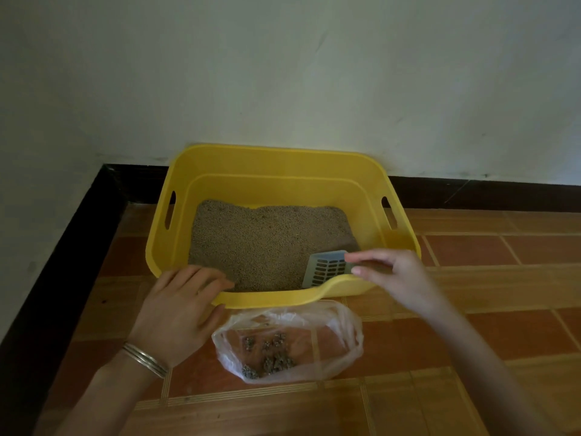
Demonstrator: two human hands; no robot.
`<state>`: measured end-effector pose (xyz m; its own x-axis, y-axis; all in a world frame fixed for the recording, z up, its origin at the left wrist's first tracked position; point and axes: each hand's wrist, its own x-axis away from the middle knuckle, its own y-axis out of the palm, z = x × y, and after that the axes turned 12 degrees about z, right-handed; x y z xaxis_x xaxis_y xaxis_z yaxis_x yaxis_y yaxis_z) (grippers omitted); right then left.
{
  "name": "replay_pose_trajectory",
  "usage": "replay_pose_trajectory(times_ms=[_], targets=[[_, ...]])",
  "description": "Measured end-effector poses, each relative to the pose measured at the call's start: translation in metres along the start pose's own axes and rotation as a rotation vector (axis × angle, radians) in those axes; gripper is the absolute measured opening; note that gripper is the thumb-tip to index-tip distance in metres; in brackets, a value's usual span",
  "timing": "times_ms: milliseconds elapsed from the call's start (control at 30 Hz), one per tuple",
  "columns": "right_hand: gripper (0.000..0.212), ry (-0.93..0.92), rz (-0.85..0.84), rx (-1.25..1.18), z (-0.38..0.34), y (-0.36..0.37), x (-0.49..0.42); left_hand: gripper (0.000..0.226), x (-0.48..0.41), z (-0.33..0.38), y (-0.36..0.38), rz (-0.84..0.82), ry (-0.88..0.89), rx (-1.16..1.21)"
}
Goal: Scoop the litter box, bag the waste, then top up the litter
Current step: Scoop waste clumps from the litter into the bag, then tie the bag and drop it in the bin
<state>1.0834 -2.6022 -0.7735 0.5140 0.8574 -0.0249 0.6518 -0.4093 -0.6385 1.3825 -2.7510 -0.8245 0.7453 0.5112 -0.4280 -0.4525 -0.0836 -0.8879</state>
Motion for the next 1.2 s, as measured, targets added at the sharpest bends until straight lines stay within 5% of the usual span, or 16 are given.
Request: replay_pose_trajectory(times_ms=[200,367,533,733,1200], targets=[[0.019,0.029,0.114,-0.239,-0.009,0.007,0.053,0.032,0.025,0.013,-0.004,0.072,0.049,0.075],[0.021,0.131,0.109,-0.1,0.025,0.032,0.076,0.028,0.06,0.025,0.009,0.131,-0.056,0.159],[0.028,0.178,0.125,0.141,0.059,0.058,0.079,0.038,0.081,0.022,0.045,-0.132,-0.296,0.108],[0.045,0.329,0.045,0.124,0.07,0.079,0.075,0.047,0.075,0.03,0.061,-0.3,-0.6,0.235],[0.039,0.071,0.114,0.257,0.041,0.066,0.082,0.022,0.061,0.033,0.048,-0.088,-0.607,0.237]])
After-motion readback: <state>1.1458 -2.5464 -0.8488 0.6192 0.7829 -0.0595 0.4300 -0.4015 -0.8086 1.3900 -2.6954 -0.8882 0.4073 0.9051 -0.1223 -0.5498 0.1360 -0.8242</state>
